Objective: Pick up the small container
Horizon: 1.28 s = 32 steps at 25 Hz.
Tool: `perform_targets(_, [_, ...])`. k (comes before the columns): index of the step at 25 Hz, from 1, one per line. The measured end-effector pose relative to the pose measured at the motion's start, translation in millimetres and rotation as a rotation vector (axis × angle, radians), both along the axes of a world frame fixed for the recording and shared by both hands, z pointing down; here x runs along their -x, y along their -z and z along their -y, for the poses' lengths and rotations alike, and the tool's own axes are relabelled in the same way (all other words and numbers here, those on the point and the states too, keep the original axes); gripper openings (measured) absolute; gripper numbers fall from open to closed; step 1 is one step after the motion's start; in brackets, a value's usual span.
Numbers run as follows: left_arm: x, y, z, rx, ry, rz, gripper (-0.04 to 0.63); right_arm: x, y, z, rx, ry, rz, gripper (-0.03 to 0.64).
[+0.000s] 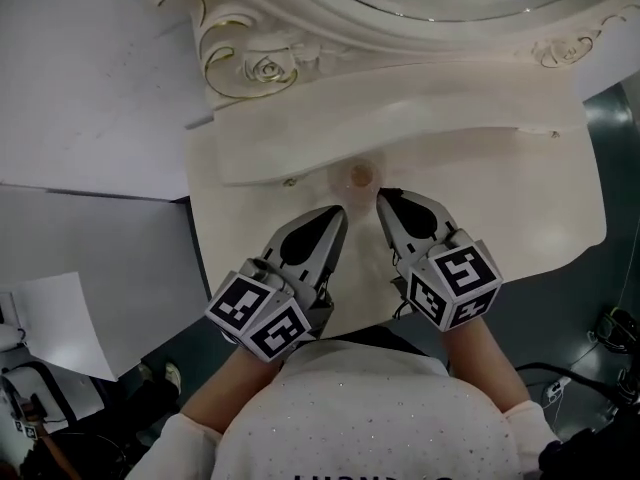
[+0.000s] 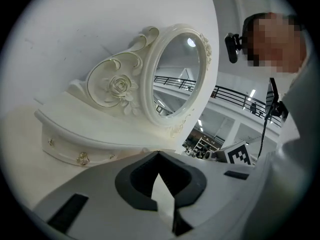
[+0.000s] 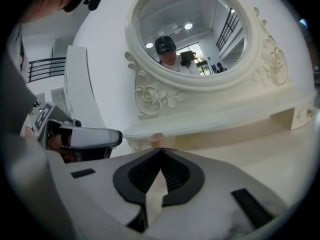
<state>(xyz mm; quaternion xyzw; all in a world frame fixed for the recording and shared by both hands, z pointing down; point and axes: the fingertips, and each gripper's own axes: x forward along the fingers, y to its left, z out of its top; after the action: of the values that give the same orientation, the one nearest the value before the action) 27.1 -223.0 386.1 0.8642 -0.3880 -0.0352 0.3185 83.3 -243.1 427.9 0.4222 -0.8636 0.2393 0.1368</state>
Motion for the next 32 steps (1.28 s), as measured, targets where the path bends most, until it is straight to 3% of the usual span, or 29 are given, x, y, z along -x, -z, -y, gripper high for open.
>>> perform_targets(5, [6.2, -4.2, 21.4, 0.009, 0.004, 0.004, 0.0, -4.5, -2.1, 21.6, -0.004, -0.012, 0.012, 0.003])
perform_targets(10, [14.8, -9.4, 33.0, 0.008, 0.028, 0.012, 0.0, -5.4, 10.4, 35.2, -0.074, -0.015, 0.095, 0.009])
perform_targets(15, [19.8, -21.0, 34.4, 0.029, 0.042, 0.01, 0.0, 16.7, 17.0, 25.1, -0.105, 0.09, 0.206, 0.196])
perform_targets(21, [19.2, -23.9, 31.7, 0.034, 0.033, 0.004, 0.0, 29.5, 4.1, 21.3, -0.112, 0.116, 0.136, 0.221])
perform_targets(29, [20.1, -29.5, 25.2, 0.05, 0.034, -0.017, 0.0, 33.4, -14.7, 25.1, -0.192, 0.123, -0.072, 0.221])
perform_targets(32, [17.1, -31.3, 22.7, 0.051, 0.018, -0.011, 0.0, 34.1, -17.4, 28.3, -0.203, 0.098, -0.08, 0.221])
